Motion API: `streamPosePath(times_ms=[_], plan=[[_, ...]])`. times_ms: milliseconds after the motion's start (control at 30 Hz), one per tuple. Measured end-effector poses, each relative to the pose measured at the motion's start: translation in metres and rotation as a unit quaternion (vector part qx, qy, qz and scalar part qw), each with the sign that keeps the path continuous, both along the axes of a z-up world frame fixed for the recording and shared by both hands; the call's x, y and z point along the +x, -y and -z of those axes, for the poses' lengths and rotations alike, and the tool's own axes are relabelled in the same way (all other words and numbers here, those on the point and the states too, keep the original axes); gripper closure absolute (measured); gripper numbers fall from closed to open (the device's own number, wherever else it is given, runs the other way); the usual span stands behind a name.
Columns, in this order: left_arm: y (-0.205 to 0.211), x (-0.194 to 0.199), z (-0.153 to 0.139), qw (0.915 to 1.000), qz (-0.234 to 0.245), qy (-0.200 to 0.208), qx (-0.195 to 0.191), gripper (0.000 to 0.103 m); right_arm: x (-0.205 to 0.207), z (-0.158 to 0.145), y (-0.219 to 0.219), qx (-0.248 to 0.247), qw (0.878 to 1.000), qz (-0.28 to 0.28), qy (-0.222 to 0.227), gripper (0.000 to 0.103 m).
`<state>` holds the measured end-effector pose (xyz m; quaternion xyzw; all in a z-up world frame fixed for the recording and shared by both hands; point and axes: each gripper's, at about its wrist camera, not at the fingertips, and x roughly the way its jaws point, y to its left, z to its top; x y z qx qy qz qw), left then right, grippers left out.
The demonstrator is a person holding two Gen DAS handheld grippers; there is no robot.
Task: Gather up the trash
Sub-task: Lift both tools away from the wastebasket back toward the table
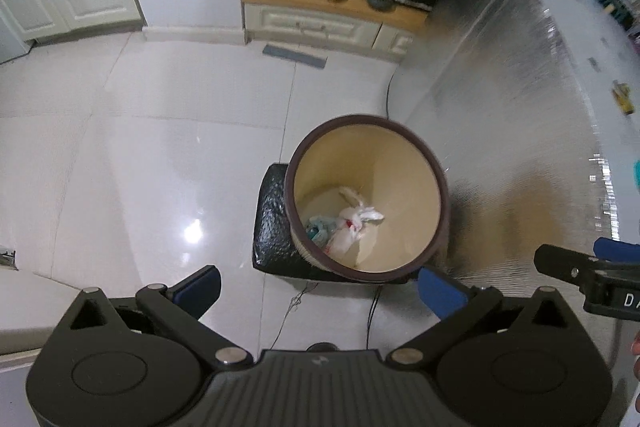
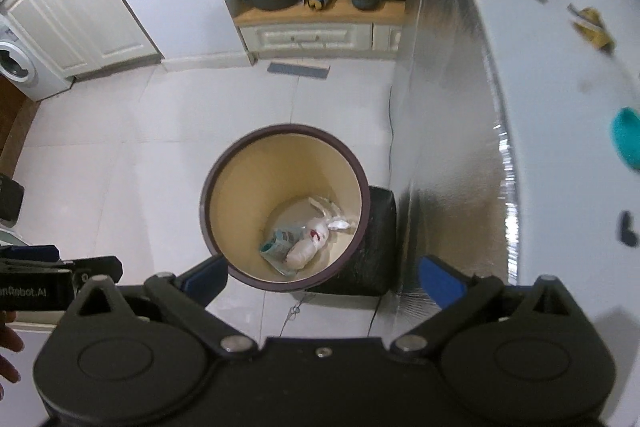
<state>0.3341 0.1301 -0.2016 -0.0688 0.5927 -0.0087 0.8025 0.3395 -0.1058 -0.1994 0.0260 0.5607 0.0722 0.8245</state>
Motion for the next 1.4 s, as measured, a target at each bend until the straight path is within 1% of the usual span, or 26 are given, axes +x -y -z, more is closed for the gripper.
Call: streamPosePath(times_ms=[233,367,500,700,933,1167,1400], plan=[[0.02,-0.038,-0.045,0.9988,-0.006,0.049,0.0,0.0,-0.035,-0.048,0.023,0.013,0.999,0.005,0.049,0.0],[0.035,-0.06,-0.067,0.997,-0.015,0.076,0.0,0.0,-0.06,-0.073,0.041,0.016,0.996,0.0,0.084,0.0],[0.054,-0.085,-0.092,0.9938,-0.029,0.107,0.005,0.0,-0.089,-0.096,0.063,0.022,0.993,-0.009,0.116,0.0],[0.092,-0.124,-0.125,0.9882,-0.035,0.149,0.005,0.0,-0.127,-0.128,0.106,0.027,0.987,-0.018,0.157,0.0],[0.146,-0.163,-0.153,0.9802,-0.032,0.195,0.009,0.0,-0.163,-0.148,0.161,0.025,0.98,-0.023,0.194,0.0],[0.2,-0.19,-0.165,0.9734,-0.025,0.227,0.009,0.0,-0.191,-0.155,0.216,0.02,0.976,-0.017,0.218,0.0],[0.247,-0.203,-0.171,0.9676,-0.002,0.253,0.005,0.0,-0.209,-0.159,0.266,0.007,0.971,0.004,0.241,0.0]])
